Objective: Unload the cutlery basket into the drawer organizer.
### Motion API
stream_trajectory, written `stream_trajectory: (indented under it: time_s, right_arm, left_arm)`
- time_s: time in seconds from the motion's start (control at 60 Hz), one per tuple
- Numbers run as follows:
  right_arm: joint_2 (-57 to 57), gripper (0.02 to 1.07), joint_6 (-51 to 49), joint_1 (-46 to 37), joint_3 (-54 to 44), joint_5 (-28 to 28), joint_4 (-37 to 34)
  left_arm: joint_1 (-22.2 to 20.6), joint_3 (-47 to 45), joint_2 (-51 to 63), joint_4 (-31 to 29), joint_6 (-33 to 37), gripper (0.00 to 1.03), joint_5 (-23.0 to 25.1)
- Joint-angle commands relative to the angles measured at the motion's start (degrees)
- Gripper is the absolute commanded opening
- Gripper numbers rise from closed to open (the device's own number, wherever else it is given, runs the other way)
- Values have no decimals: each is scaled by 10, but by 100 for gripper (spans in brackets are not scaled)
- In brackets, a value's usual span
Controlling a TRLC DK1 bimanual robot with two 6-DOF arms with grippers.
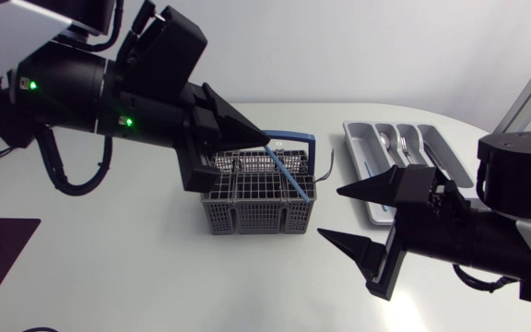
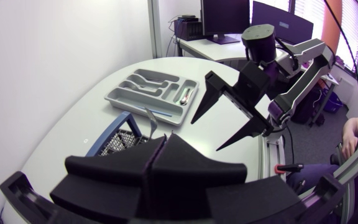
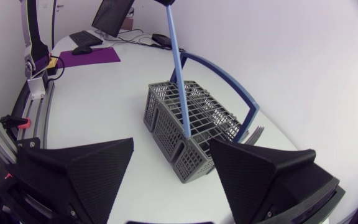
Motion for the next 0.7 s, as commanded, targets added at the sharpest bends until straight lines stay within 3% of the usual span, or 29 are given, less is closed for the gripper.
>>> stream_trajectory:
  time_s: [0.0,0.283,0.683]
  right_arm:
    - [5,87,22,8,19,6,9]
    - [47,76,43,35,47,9,27]
    - [61,38,44,65,46,15,32]
  left_arm:
    - [-10,17,18,-3,-22,11,17]
    - [-38,22,47,-1,-54,11,44]
    - [-38,32,52,-3,-61,11,48]
